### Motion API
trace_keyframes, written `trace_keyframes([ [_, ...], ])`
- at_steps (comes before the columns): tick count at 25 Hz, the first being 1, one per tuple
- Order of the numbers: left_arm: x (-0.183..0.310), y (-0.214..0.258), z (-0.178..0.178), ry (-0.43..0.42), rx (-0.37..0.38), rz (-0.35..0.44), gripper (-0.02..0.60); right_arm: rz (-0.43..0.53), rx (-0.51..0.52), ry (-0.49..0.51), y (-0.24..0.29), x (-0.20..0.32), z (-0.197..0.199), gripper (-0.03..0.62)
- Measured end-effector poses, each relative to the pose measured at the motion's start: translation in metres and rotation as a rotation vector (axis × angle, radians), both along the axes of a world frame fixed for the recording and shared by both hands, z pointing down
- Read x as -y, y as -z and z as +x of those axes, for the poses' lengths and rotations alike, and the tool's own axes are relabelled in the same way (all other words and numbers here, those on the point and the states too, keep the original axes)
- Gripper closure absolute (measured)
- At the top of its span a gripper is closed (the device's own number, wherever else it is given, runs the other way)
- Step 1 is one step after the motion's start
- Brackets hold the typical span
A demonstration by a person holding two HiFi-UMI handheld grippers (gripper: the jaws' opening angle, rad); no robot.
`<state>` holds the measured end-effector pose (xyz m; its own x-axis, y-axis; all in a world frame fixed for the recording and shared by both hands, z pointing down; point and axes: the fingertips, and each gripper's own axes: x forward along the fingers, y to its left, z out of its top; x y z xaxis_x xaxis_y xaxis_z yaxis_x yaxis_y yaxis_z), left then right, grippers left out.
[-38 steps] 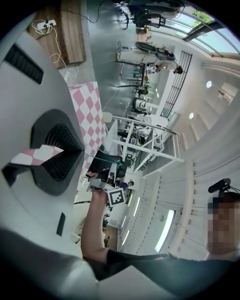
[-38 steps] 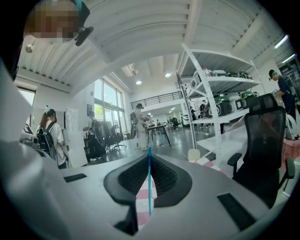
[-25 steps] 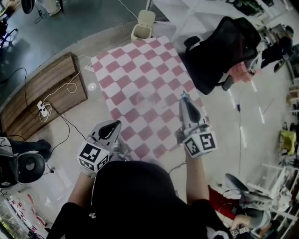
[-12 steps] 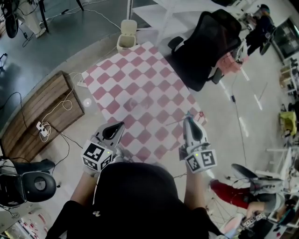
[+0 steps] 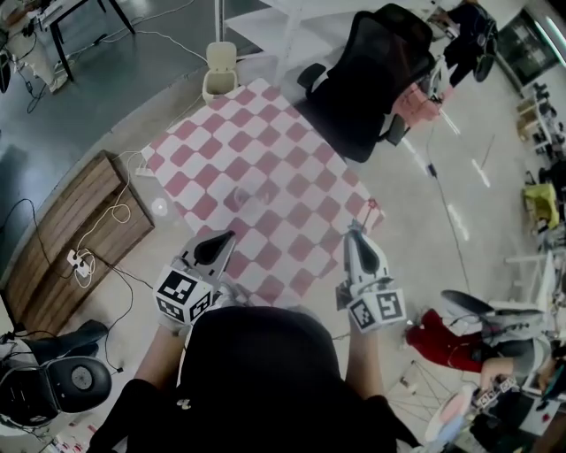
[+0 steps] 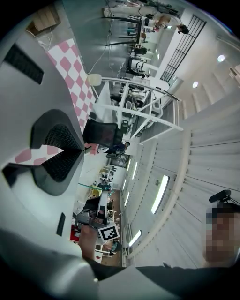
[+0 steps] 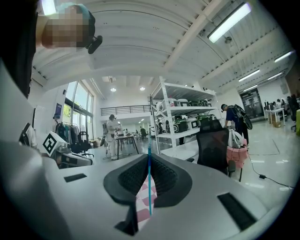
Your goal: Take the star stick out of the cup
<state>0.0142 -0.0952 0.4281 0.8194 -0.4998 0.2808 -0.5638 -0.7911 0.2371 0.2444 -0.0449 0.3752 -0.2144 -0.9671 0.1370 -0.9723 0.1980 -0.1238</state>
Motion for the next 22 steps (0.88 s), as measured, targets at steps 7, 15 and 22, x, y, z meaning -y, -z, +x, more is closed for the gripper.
trace_keyframes([
  [7, -0.003, 0.001, 0.006, -0.017, -0.004, -0.008, 0.541, -0.016, -0.02, -0.001, -0.001, -0.005, -0.001, 0.565],
  [15, -0.002, 0.003, 0.011, -0.036, -0.003, -0.005, 0.541, -0.025, -0.028, -0.006, -0.003, -0.006, -0.003, 0.565],
  [22, -0.001, 0.0, 0.013, -0.043, 0.003, -0.007, 0.541, -0.03, -0.029, 0.0, -0.006, -0.003, -0.004, 0.565],
])
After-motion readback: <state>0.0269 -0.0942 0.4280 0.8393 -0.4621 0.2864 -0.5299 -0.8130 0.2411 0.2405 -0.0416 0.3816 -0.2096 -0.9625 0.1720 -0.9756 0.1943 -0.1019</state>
